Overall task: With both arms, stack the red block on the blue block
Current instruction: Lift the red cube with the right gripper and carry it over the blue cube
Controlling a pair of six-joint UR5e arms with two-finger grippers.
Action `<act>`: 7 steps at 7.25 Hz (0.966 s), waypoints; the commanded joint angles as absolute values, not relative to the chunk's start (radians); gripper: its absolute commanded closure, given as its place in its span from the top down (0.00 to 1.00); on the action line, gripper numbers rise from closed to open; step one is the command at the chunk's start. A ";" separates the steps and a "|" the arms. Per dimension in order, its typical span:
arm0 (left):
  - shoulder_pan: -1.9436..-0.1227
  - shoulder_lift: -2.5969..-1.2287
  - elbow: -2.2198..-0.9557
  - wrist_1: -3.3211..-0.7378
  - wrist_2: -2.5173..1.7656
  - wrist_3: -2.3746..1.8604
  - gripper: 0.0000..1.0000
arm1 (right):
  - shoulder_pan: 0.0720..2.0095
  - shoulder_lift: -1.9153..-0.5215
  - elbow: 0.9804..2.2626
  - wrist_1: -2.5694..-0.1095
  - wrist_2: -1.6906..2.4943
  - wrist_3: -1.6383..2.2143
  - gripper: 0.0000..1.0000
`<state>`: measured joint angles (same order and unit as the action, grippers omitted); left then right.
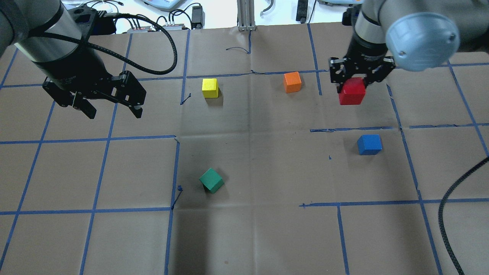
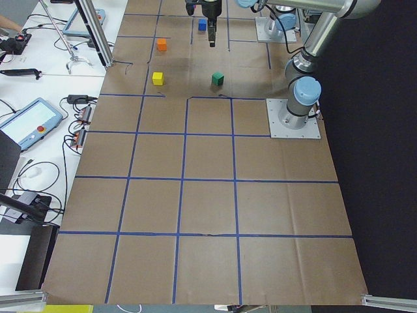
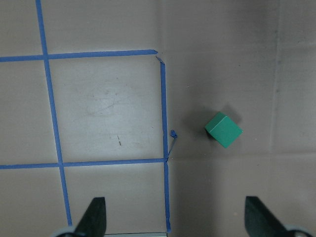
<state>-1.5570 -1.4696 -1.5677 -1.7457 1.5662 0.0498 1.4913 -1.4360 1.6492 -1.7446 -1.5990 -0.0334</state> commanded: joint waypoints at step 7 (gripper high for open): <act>-1.559 -1.471 -1.568 -1.746 1.566 0.048 1.00 | 1.338 -1.445 1.940 -2.043 -1.597 -0.187 0.07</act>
<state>-1.5584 -1.4711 -1.5677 -1.7457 1.5650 0.0468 1.3378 -1.4870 1.9303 -1.9810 -1.5978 -0.1871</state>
